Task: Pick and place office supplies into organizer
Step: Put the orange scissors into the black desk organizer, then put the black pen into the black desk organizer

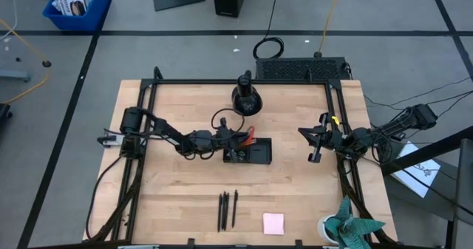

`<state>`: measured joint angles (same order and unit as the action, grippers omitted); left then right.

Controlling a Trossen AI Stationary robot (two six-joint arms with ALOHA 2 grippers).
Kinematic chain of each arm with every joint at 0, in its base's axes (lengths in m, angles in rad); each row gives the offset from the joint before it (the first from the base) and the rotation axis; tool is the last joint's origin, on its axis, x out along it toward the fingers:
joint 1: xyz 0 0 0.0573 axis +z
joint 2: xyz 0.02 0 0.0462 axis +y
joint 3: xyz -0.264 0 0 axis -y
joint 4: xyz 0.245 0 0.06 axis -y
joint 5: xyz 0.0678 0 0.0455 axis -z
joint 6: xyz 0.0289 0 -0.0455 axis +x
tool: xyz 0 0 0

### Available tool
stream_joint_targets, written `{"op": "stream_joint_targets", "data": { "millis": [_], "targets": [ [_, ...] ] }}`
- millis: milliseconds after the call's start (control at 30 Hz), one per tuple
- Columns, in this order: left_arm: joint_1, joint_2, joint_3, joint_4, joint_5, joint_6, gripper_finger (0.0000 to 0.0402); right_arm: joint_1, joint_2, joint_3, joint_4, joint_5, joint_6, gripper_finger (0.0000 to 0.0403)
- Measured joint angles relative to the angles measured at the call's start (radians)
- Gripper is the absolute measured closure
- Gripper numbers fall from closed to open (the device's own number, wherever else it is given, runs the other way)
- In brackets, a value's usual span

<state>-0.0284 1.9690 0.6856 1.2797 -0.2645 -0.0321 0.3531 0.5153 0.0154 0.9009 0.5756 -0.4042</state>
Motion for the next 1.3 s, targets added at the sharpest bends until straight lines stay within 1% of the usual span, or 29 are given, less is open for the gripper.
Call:
{"op": "stream_joint_targets", "data": {
  "millis": [100, 233, 300, 567, 700, 767, 833, 867, 900, 967, 1033, 1100, 1167, 1200, 1267, 1300],
  "targets": [
    [0.0, 0.0, 0.0, 0.0, 0.002, -0.003, 0.0324, 0.0, 0.0, 0.0, 0.0, 0.0, 0.0, 0.0394],
    [0.003, 0.0, 0.0, 0.002, 0.051, 0.025, 0.0293, 0.0, 0.0, 0.0, 0.0, 0.0, 0.0, 0.0394],
    [0.003, 0.0, 0.0, 0.005, 0.053, 0.034, 0.028, 0.0, 0.0, 0.0, 0.0, 0.0, 0.0, 0.0394],
    [-0.002, -0.081, 0.002, -0.044, 0.047, 0.075, 0.0225, 0.0, 0.0, 0.0, 0.0, 0.0, 0.0, 0.0394],
    [-0.009, -0.166, 0.003, -0.164, 0.001, 0.075, 0.0207, 0.0, 0.0, 0.0, 0.004, 0.0, 0.0, 0.0394],
    [-0.028, -0.235, 0.003, -0.246, -0.062, 0.072, 0.0203, 0.0, 0.0, 0.0, 0.004, 0.0, 0.0, 0.0394],
    [-0.067, -0.317, 0.018, -0.378, -0.181, 0.044, 0.0203, 0.0, 0.0, 0.0, 0.004, 0.0, 0.0, 0.0394],
    [-0.092, -0.363, 0.033, -0.477, -0.245, 0.036, 0.0205, 0.0, 0.0, 0.0, 0.003, 0.0, 0.0, 0.0394],
    [-0.125, -0.405, 0.053, -0.591, -0.316, 0.028, 0.0209, 0.0, 0.0, 0.0, 0.001, 0.0, 0.0, 0.0394],
    [-0.206, -0.465, 0.131, -0.845, -0.444, -0.019, 0.0219, 0.0, 0.0, 0.0, -0.002, 0.0, 0.0, 0.0394],
    [-0.3, -0.491, 0.23, -1.139, -0.574, -0.145, 0.0231, 0.0, 0.0, 0.0, -0.005, 0.0, 0.0, 0.0394],
    [-0.394, -0.484, 0.348, -1.419, -0.662, -0.325, 0.0243, 0.0, 0.0, 0.0, -0.013, 0.0, 0.0, 0.0394],
    [-0.471, -0.446, 0.453, -1.651, -0.712, -0.573, 0.0254, 0.0, 0.0, 0.0, -0.015, 0.0, -0.001, 0.0394],
    [-0.502, -0.42, 0.5, -1.742, -0.712, -0.701, 0.0258, 0.0, 0.0, 0.0, -0.015, 0.0, -0.001, 0.0394],
    [-0.556, -0.366, 0.565, -1.888, -0.678, -0.934, 0.0266, 0.0, 0.0, 0.0, -0.01, 0.0, -0.001, 0.0394],
    [-0.576, -0.333, 0.595, -1.921, -0.647, -1.02, 0.0269, 0.0, 0.0, 0.0, -0.01, 0.0, -0.001, 0.0394]
  ]
}}
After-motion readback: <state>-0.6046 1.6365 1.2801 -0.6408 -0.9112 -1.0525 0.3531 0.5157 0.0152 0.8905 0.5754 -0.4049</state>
